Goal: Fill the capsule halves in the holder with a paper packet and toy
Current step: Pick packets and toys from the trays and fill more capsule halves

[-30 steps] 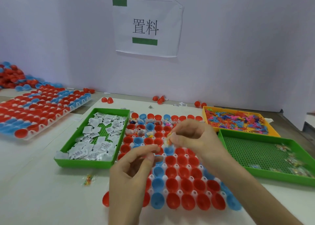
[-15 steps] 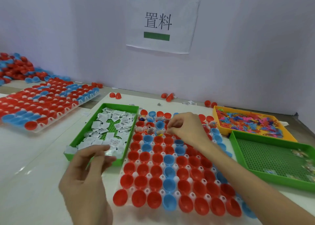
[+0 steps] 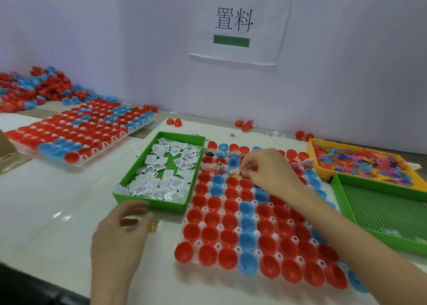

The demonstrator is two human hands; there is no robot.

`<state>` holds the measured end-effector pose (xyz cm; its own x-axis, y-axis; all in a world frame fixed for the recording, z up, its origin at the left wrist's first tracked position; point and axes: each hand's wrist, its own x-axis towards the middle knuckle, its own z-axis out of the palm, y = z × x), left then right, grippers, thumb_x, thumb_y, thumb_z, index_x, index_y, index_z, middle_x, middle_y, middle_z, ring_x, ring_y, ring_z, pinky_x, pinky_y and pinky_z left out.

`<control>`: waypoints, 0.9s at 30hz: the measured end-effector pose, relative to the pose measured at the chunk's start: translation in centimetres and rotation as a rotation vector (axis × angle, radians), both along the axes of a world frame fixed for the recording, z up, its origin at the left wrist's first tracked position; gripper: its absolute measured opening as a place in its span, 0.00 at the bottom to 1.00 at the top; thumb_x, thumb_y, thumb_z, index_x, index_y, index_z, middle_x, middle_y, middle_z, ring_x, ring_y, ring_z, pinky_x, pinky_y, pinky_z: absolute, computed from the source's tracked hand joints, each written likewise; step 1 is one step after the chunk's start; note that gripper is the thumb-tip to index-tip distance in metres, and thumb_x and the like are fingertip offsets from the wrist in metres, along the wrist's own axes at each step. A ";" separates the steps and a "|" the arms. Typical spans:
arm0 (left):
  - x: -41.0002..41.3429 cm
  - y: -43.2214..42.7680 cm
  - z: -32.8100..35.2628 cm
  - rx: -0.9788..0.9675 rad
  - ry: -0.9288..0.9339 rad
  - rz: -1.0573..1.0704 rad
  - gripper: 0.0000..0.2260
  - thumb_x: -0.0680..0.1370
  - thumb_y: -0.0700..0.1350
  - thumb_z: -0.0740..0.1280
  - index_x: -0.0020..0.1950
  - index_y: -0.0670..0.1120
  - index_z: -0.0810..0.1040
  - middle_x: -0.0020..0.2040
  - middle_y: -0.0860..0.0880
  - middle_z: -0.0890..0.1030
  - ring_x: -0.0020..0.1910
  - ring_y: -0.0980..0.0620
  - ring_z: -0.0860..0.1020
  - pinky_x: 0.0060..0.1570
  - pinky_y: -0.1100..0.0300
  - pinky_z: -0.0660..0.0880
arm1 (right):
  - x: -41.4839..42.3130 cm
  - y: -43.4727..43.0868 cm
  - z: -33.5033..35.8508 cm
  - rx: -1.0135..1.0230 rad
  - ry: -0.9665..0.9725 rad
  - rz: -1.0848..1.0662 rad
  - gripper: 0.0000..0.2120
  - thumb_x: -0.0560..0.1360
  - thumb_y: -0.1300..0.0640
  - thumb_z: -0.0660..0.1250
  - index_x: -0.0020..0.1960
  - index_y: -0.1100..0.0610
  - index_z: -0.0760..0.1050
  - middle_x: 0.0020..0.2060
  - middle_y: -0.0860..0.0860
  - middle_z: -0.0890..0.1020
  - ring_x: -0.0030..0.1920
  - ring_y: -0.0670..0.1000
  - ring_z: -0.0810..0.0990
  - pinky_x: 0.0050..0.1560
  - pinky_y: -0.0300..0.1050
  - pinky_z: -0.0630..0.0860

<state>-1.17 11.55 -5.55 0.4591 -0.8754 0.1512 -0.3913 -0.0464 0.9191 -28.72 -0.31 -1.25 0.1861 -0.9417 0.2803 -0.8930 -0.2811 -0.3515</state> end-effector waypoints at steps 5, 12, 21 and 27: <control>-0.6 0.6 1.1 0.246 -0.263 -0.079 0.17 0.66 0.47 0.81 0.42 0.64 0.76 0.47 0.57 0.79 0.47 0.50 0.76 0.56 0.50 0.72 | 0.5 0.4 0.7 -0.007 0.038 0.031 0.08 0.78 0.57 0.69 0.54 0.50 0.84 0.45 0.45 0.86 0.43 0.45 0.81 0.66 0.54 0.75; 0.2 0.7 0.4 0.073 -0.122 -0.038 0.16 0.71 0.38 0.77 0.37 0.61 0.81 0.36 0.57 0.83 0.36 0.56 0.80 0.39 0.71 0.72 | -0.8 2.4 3.1 -0.072 -0.144 -0.010 0.09 0.78 0.57 0.68 0.56 0.48 0.83 0.55 0.44 0.84 0.49 0.41 0.81 0.61 0.41 0.75; -2.3 0.7 1.9 -0.173 0.177 -0.094 0.08 0.72 0.39 0.77 0.44 0.53 0.84 0.38 0.53 0.87 0.39 0.57 0.85 0.44 0.68 0.79 | -11.3 5.1 4.0 -0.190 -0.437 -0.242 0.08 0.77 0.62 0.70 0.48 0.50 0.83 0.43 0.45 0.85 0.44 0.42 0.82 0.43 0.33 0.73; -2.9 -1.7 2.6 -0.177 0.044 -0.088 0.07 0.72 0.41 0.76 0.41 0.52 0.82 0.38 0.57 0.86 0.40 0.61 0.83 0.39 0.57 0.78 | -20.5 5.9 0.7 -0.127 -0.370 -0.590 0.08 0.75 0.63 0.72 0.45 0.50 0.81 0.44 0.52 0.84 0.44 0.53 0.81 0.48 0.38 0.74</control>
<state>-4.04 9.81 -2.90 0.3912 -0.8741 0.2879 -0.3463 0.1500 0.9261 -49.25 5.59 -0.58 -0.4739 -0.8117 0.3413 -0.7371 0.1536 -0.6581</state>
